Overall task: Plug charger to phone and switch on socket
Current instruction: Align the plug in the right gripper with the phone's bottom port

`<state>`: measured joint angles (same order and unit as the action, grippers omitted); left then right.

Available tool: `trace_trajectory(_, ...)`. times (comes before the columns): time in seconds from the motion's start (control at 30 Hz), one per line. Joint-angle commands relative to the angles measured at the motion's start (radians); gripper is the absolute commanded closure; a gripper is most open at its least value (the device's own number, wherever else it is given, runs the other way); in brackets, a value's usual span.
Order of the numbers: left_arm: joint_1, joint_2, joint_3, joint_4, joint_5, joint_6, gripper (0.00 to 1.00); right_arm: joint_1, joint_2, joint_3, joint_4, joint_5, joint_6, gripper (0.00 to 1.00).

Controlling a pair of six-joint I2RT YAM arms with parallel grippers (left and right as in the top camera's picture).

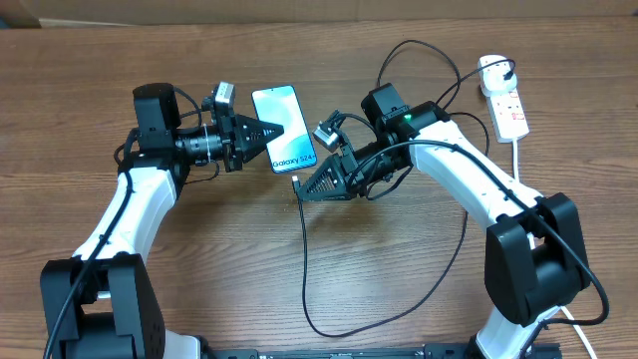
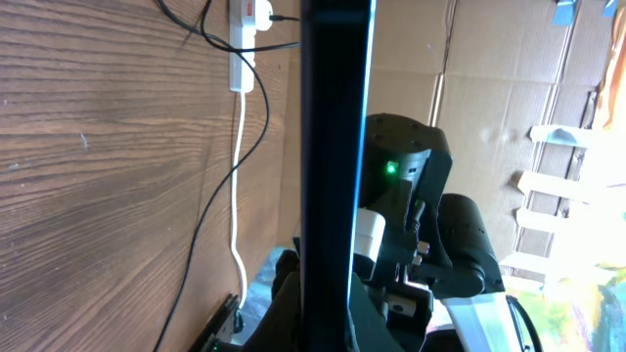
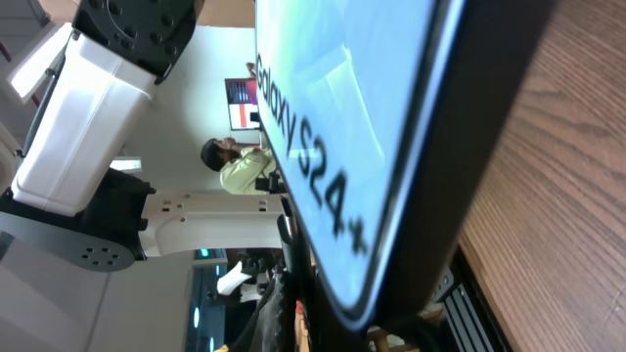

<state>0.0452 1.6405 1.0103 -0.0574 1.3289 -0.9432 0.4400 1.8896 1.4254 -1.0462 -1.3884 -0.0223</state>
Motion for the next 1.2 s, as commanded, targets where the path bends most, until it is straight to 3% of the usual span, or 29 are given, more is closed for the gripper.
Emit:
trace_trajectory(0.0, -0.008, -0.004, 0.006, 0.004, 0.054, 0.023, 0.96, -0.002, -0.027, -0.003, 0.023, -0.026, 0.050, 0.96)
trace_trajectory(1.17, -0.004, -0.004, 0.006, 0.004, 0.041, 0.023, 0.96, -0.024, -0.027, -0.003, 0.020, -0.005, 0.064, 0.96)
